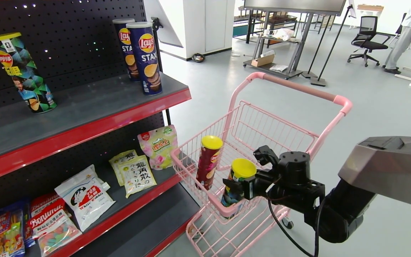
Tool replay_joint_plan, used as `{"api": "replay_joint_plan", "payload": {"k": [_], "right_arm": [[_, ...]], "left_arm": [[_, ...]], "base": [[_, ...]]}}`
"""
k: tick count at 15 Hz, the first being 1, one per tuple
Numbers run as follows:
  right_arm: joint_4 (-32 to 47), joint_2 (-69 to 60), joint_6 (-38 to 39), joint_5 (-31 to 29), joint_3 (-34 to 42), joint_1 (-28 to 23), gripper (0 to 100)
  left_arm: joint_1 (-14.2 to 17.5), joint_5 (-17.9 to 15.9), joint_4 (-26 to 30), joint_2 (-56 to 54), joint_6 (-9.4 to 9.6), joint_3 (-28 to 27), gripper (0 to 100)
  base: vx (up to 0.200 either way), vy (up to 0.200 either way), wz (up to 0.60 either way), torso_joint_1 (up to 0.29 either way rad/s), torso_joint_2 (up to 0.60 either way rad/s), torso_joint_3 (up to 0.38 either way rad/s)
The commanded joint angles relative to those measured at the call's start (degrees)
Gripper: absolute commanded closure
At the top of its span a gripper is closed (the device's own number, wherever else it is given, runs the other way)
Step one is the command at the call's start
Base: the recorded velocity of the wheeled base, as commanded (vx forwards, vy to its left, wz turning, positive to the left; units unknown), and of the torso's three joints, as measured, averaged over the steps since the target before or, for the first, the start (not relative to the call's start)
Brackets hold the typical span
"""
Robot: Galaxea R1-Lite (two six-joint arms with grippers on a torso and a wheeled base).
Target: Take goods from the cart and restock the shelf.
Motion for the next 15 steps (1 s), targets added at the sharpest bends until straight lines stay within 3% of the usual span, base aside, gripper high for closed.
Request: {"api": "replay_joint_plan", "payload": {"k": [1, 2, 3, 9, 15], "right_arm": [[0.0, 0.5, 0.0, 0.0, -0.5, 0.1, 0], [0.0, 0.6, 0.0, 0.0, -0.6, 0.1, 0], [0.0, 1.3, -0.1, 0.0, -0.7, 0.1, 100], [-1.4, 2.6, -0.2, -0.3, -1.8, 0.4, 100], [2.6, -14.2, -0.4, -6.7, 0.7, 1.5, 100]], "left_arm": [[0.0, 0.0, 0.0, 0.1, 0.03, 0.0, 0], [0.0, 0.0, 0.0, 0.0, 0.03, 0.0, 0], [0.0, 0.0, -0.1, 0.1, 0.03, 0.0, 0], [0.0, 0.0, -0.1, 0.1, 0.12, 0.0, 0], [0.1, 0.0, -0.1, 0.0, 0.03, 0.0, 0]], "base": [[0.0, 0.0, 0.0, 0.0, 0.0, 0.0], [0.0, 0.0, 0.0, 0.0, 0.0, 0.0], [0.0, 0.0, 0.0, 0.0, 0.0, 0.0], [0.0, 0.0, 0.0, 0.0, 0.0, 0.0], [0.0, 0.0, 0.0, 0.0, 0.0, 0.0]]}}
